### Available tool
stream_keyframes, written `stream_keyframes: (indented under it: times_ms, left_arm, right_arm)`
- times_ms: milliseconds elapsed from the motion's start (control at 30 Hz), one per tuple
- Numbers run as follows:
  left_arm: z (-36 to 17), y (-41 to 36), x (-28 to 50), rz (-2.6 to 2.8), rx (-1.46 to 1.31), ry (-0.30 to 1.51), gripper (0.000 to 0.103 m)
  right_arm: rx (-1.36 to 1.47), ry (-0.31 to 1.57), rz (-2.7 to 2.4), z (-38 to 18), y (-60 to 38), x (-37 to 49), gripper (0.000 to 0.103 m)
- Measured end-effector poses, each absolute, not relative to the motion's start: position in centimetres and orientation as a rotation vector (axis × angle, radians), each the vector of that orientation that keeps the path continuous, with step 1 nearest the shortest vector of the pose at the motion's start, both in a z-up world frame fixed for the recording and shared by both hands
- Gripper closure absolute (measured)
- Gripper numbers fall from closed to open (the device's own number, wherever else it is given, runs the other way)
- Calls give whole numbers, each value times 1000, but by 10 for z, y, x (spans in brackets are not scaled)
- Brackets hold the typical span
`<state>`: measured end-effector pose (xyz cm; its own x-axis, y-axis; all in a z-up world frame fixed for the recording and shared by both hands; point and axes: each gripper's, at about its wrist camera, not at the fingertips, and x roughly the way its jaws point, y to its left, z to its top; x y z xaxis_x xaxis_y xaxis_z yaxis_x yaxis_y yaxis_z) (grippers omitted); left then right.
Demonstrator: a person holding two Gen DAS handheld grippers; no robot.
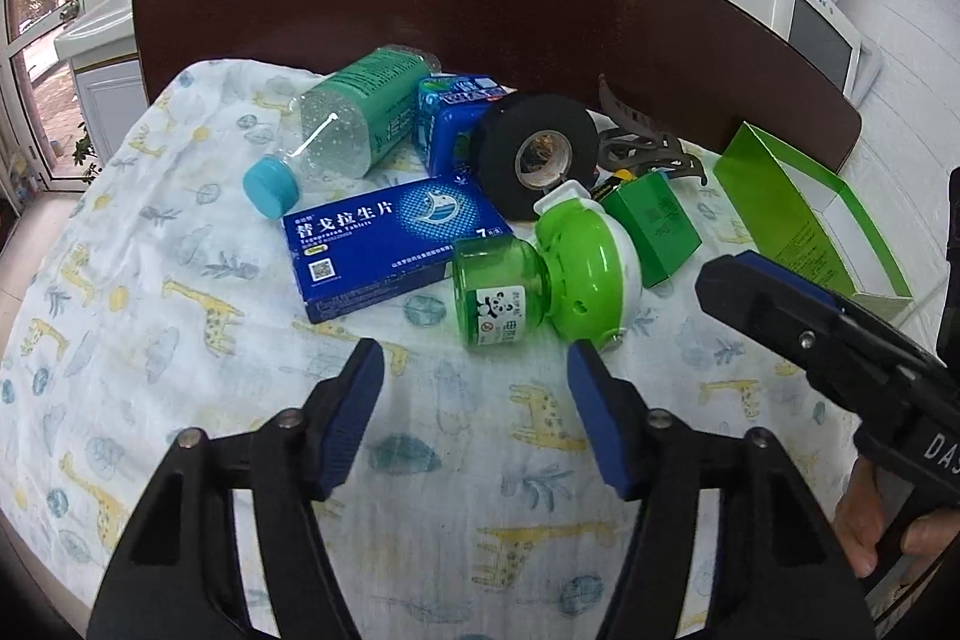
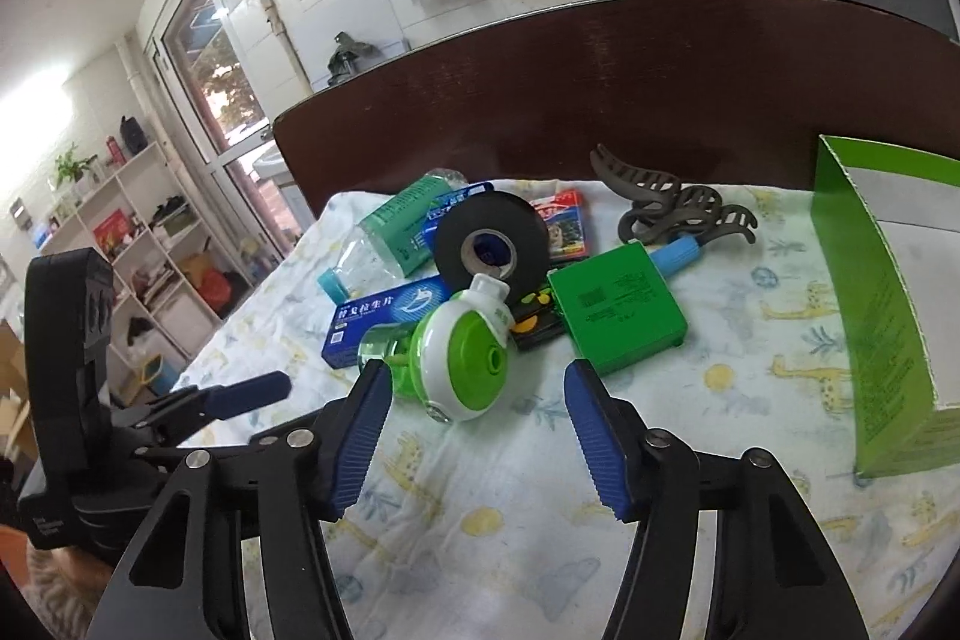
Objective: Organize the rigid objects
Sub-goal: 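Reach the right gripper to the green-white repellent bottle and grasp it, then carry the repellent bottle into the green box and release it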
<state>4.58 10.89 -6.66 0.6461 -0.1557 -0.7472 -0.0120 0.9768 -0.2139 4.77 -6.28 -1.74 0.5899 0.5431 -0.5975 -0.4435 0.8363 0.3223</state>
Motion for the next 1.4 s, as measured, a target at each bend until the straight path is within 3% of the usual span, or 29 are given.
stream_keyframes:
  times_ms: [67,300,467,567,667,1067,1400]
  left_arm:
    - [-71,111,53,-99,-236,880,53]
    - [-73,110,66,-140,-228,863,53]
    - [-81,111,77,-200,-253,898,69]
    - [-83,105,79,-188,-207,893,70]
    - [-82,105,81,-188,-210,897,71]
    - [-49,82,68,-190,-127,825,72]
    - [-6,18,63,-269,-13,733,72]
  right_arm:
    - [157,761,581,-18,-58,56,40]
    - [217,855,560,-24,-45,85,40]
    - [241,933,566,-39,-30,106,40]
    - [227,976,564,-51,-22,114,40]
    - [247,967,568,-54,-23,118,51]
    - [191,890,572,-27,-33,106,51]
    - [241,741,532,19,-91,78,51]
